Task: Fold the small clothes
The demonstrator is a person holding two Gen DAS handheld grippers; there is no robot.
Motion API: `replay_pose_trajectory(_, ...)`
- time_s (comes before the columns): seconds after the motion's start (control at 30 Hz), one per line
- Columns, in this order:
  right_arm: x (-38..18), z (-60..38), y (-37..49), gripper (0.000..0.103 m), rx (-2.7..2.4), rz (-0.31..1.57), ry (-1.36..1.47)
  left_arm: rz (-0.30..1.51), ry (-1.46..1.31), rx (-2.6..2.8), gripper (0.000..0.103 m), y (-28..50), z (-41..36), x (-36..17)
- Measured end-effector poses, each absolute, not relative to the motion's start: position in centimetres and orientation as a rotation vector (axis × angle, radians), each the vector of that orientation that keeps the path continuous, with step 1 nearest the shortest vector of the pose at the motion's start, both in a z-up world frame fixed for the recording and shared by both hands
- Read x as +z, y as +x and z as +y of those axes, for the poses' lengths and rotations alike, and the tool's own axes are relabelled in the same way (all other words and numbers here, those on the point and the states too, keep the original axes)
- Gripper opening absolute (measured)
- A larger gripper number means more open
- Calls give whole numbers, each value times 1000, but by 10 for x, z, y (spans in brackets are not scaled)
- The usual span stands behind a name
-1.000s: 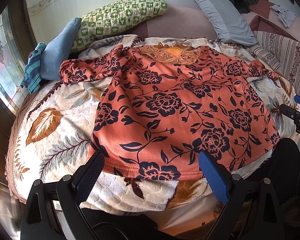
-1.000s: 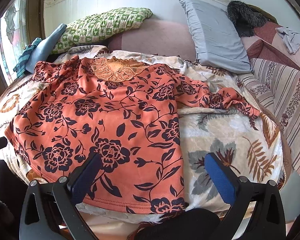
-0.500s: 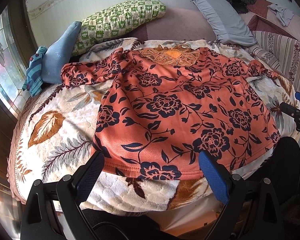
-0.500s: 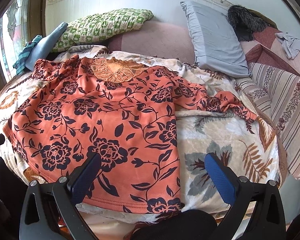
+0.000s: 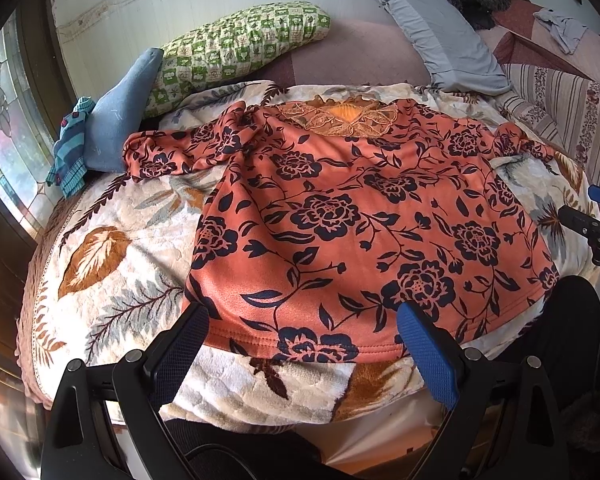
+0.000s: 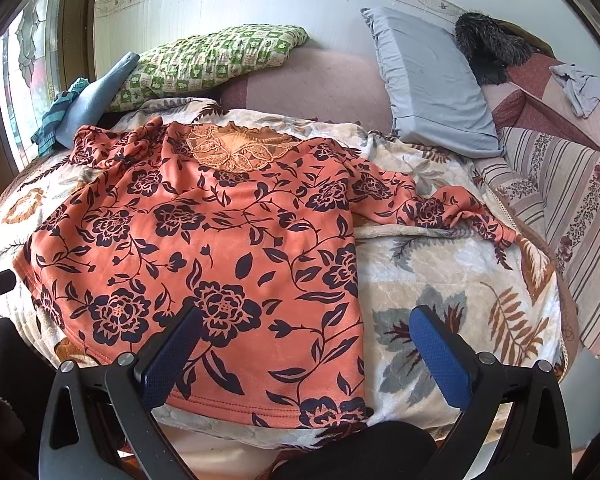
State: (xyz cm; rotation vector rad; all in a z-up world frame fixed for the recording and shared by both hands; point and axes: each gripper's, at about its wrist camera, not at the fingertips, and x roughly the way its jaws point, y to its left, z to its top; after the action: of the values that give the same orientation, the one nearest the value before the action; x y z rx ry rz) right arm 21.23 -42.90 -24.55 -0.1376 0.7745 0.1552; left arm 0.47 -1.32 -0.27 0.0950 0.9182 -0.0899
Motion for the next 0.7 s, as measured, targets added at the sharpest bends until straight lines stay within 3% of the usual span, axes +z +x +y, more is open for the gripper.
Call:
replay_pose_trajectory(0.3,-255,-457,232,102,176,822,13,962,44,-95,95,25,-2,-5)
replay_pose_trajectory(0.7,-303,-532,305,102,137,941,240,1020,-93,124,95,116,96,5)
